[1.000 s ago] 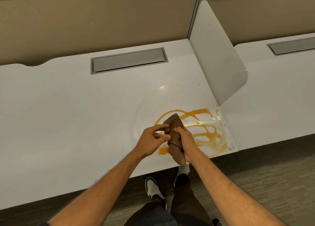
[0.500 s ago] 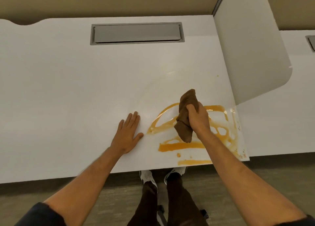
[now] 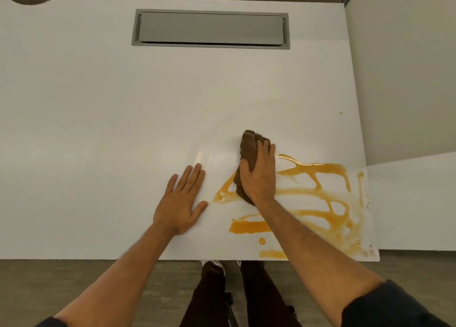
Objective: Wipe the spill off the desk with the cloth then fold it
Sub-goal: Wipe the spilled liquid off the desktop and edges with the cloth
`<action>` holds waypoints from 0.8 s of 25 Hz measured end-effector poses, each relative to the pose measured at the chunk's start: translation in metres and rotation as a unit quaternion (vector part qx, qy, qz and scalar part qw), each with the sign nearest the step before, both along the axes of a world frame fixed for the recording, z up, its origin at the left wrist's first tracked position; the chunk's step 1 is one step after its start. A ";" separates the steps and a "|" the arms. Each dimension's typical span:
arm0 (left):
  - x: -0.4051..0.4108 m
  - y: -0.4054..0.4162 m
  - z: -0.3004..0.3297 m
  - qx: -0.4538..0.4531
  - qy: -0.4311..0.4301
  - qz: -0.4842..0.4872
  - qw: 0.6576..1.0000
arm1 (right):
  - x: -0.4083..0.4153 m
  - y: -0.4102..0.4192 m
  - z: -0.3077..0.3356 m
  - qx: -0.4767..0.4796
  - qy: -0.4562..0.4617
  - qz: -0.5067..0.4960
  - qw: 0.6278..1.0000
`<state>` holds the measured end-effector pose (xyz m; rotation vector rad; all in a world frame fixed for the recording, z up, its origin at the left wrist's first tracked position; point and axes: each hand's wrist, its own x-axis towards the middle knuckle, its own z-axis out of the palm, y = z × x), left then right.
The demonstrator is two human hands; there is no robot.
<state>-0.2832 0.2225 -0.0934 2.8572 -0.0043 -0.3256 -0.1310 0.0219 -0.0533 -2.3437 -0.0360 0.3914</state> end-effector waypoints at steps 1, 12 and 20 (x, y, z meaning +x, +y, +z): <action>0.000 0.001 0.000 -0.003 0.004 0.000 1.000 | 0.002 0.004 -0.003 -0.029 -0.007 0.028 0.999; 0.003 0.002 -0.002 -0.003 -0.007 -0.013 1.000 | 0.008 0.037 0.008 0.236 0.016 -0.096 0.967; 0.000 0.001 -0.007 0.001 -0.019 -0.015 1.000 | -0.012 -0.008 0.028 0.188 -0.076 -0.206 0.957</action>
